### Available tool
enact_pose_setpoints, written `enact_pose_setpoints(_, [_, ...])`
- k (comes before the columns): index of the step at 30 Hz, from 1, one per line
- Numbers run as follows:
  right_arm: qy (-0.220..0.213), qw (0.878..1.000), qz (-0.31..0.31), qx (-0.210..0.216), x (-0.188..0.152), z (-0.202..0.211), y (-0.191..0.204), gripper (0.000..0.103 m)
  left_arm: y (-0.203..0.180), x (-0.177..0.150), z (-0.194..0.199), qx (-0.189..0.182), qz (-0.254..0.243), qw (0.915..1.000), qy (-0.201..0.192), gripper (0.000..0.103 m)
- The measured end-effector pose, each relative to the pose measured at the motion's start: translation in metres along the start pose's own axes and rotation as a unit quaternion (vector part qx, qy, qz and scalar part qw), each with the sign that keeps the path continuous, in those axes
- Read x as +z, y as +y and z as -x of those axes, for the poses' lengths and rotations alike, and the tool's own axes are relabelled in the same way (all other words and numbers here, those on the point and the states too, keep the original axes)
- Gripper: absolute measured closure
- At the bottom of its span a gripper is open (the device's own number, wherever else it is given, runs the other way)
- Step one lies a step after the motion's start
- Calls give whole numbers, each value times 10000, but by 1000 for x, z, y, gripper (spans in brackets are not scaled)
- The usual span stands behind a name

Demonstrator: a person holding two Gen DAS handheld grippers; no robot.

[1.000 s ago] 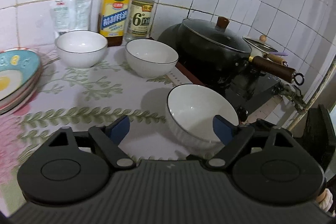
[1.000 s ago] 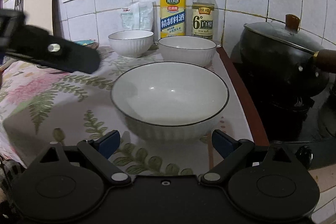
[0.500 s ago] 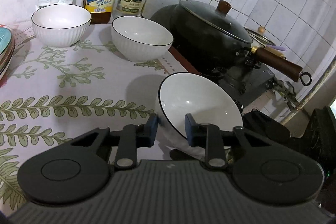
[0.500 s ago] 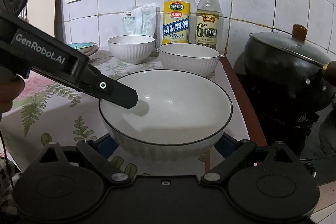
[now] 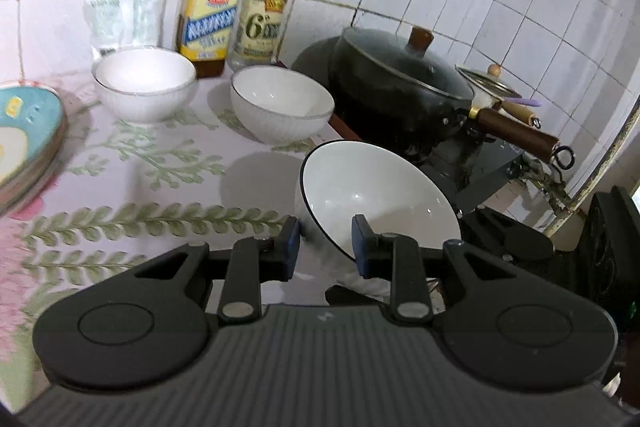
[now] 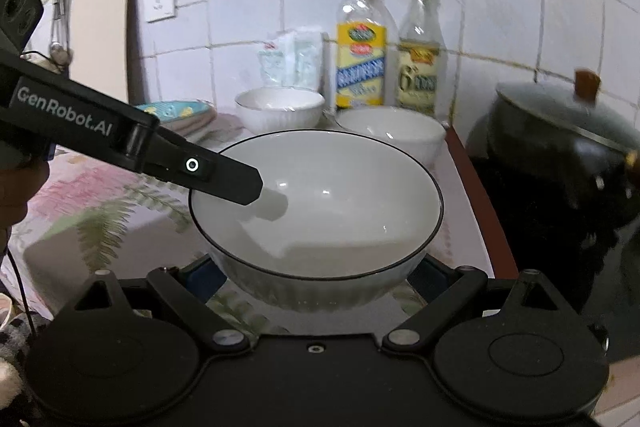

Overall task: Organize plates and bowls
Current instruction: 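Lift the large white bowl with both grippers and carry it beside the plates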

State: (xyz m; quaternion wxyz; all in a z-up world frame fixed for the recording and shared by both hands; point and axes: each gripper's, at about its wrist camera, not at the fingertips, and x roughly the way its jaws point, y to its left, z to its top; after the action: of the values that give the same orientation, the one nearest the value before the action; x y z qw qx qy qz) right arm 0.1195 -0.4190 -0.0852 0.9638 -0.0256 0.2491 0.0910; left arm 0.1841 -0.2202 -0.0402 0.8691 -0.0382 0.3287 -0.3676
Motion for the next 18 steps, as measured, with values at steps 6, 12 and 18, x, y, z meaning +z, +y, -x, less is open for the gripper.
enact_pose_setpoints(6, [3, 9997, 100, 232, 27, -2, 22, 6, 13, 9, 32, 235, 81, 9995, -216, 77])
enact_pose_setpoints(12, [-22, 9985, 411, 356, 50, -13, 45, 6, 30, 19, 51, 526, 72, 9981, -328, 77])
enact_pose_setpoints(18, [67, 9963, 657, 551, 66, -38, 63, 6, 56, 23, 55, 828, 298, 9955, -357, 77])
